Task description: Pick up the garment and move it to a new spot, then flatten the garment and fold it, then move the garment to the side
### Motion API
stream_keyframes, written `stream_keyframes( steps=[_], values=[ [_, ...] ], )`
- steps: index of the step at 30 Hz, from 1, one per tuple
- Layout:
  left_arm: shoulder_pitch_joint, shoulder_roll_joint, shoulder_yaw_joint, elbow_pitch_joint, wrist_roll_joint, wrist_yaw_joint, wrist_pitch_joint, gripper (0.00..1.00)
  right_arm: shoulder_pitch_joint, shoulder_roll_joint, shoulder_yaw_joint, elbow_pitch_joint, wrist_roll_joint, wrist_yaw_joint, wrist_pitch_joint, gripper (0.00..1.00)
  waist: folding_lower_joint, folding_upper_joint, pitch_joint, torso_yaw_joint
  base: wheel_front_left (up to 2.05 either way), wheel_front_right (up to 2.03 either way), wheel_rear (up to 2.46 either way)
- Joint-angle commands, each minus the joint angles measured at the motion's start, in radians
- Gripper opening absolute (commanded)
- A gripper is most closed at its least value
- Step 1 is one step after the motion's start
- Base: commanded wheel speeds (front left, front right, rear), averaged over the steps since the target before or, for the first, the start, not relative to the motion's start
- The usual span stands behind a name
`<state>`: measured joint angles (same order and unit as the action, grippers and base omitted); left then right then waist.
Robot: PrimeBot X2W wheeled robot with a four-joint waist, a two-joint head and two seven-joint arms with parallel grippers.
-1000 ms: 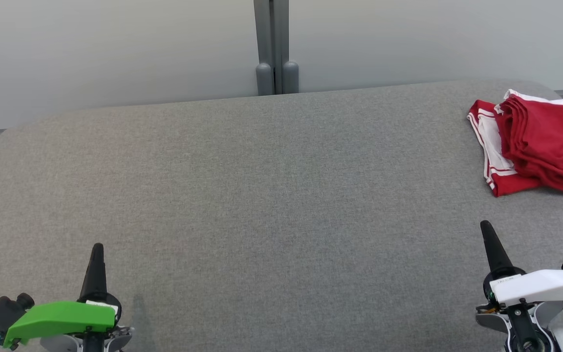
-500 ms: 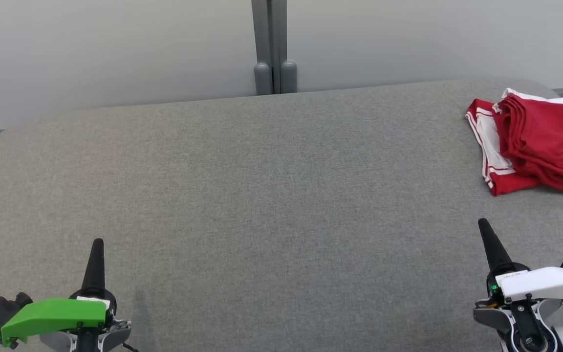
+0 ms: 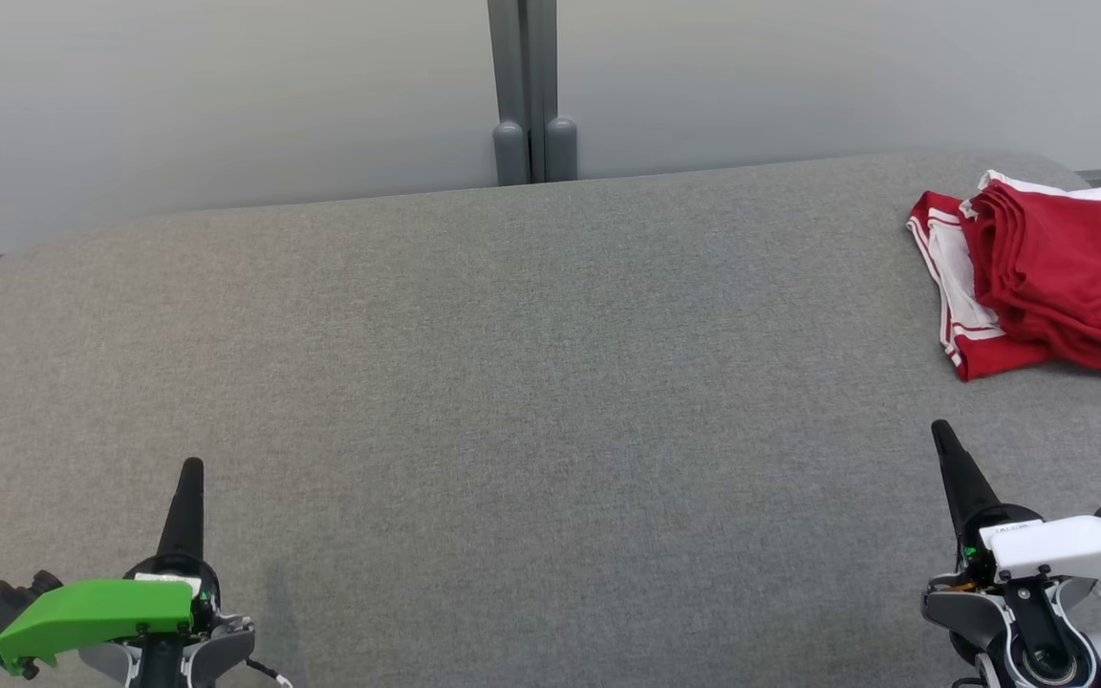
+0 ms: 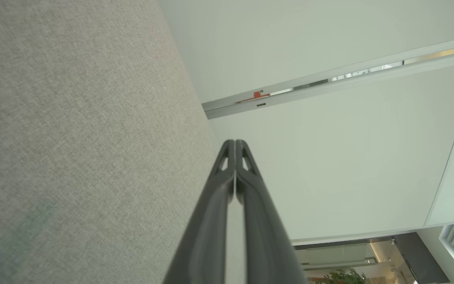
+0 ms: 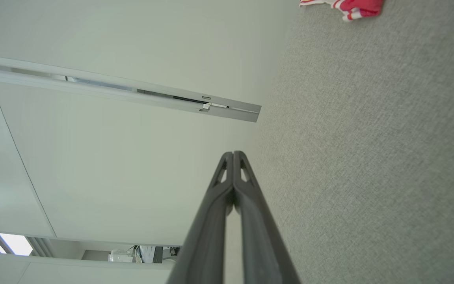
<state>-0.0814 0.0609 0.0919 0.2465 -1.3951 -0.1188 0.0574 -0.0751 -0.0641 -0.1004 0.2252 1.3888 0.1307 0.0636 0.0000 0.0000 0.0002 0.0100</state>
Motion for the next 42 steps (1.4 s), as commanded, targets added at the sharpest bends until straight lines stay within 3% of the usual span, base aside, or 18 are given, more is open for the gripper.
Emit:
stream_keyframes(
  steps=[1, 30, 42],
  values=[
    [-0.02, 0.001, 0.005, -0.005, -0.024, -0.006, 0.005, 0.0, -0.017, 0.001, -0.004, 0.0, 0.022, 0.0, 0.007, 0.0, 0.0, 0.0, 0.0, 0.0, 0.0, 0.0, 0.0],
    [-0.034, -0.011, 0.025, -0.001, -0.22, -0.015, 0.059, 0.0, -0.037, 0.014, -0.016, 0.021, 0.224, 0.0, 0.054, 0.0, 0.0, 0.0, 0.003, -0.01, 0.0, 0.0, 0.0],
    [-0.033, -0.011, 0.025, -0.001, -0.219, -0.015, 0.061, 0.0, -0.037, 0.014, -0.016, 0.021, 0.226, 0.0, 0.054, 0.0, 0.0, 0.0, 0.003, -0.01, 0.0, 0.0, 0.0]
  ],
)
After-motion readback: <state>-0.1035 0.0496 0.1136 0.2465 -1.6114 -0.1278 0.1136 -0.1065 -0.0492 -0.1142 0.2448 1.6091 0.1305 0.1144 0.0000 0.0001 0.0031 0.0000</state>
